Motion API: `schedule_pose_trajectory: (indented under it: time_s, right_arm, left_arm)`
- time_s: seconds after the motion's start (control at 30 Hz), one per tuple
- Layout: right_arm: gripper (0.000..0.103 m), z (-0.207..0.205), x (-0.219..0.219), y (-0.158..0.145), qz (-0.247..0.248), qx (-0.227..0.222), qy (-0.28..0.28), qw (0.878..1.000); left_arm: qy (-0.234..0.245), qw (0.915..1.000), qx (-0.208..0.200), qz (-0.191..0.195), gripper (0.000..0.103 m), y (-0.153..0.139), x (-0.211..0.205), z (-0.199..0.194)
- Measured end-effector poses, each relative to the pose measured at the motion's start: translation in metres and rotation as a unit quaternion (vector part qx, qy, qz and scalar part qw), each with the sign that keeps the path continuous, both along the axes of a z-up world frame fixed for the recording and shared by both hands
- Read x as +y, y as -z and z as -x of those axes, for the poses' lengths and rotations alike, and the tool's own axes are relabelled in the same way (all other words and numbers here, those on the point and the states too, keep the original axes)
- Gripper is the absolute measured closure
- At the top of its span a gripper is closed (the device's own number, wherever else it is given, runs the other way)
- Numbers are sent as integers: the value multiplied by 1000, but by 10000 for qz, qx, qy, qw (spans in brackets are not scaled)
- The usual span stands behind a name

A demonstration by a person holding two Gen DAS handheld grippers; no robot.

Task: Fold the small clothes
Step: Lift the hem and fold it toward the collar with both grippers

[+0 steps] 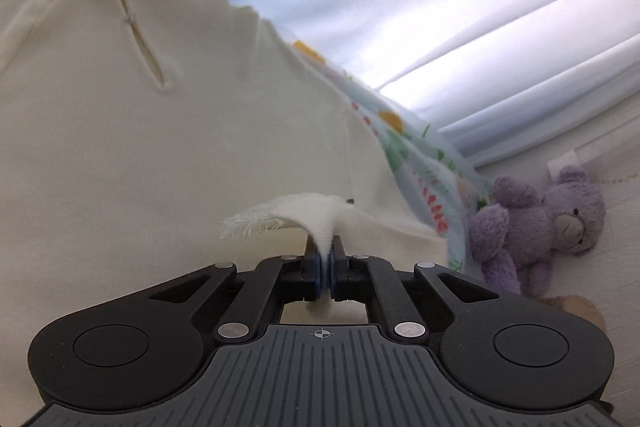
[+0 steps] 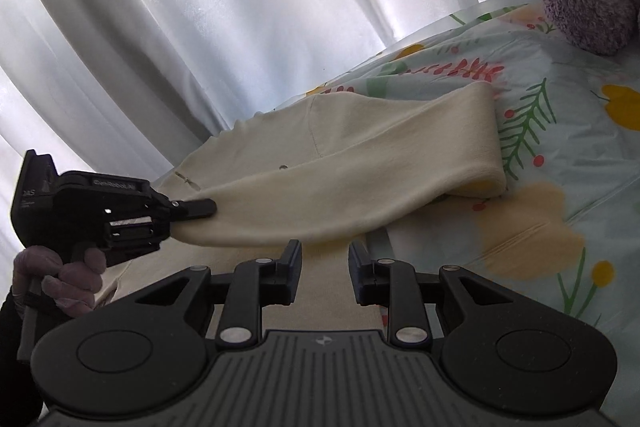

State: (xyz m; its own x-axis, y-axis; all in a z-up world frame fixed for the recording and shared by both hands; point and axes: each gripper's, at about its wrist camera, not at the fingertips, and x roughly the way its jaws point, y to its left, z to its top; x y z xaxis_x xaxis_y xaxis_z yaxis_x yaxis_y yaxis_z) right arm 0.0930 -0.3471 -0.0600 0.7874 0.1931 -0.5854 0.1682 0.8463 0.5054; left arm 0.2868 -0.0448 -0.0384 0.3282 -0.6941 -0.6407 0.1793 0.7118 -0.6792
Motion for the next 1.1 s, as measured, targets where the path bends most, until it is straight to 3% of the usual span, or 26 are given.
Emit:
schedule_pose_trajectory:
  time_s: [0.07, 0.17, 0.3, 0.47, 0.73, 1.1]
  right_arm:
    - [78, -6, 0, 0, -54, 36, -6, 10000]
    - [78, -19, 1, 0, -183, 88, -20, 9998]
    - [78, -36, 7, 5, -398, 194, -100, 9990]
    - [77, -57, 14, 9, -400, 264, -38, 9988]
    - [75, -80, 1, 23, -777, 454, 630, 9939]
    - [76, -95, -13, 37, -1368, 398, 1061, 9841]
  left_arm:
    - [-152, 9995, -219, -192, 97, -14, 16, -2]
    - [-339, 9924, -637, -997, 97, -25, 36, -7]
    - [-647, 9858, -579, -1434, 97, -17, 67, -14]
    - [-862, 9846, -620, -1391, 97, -11, 90, -18]
    - [-1069, 9804, -946, -1355, 97, -19, 105, -21]
    - [-1221, 9778, -889, -1454, 97, -16, 126, -29]
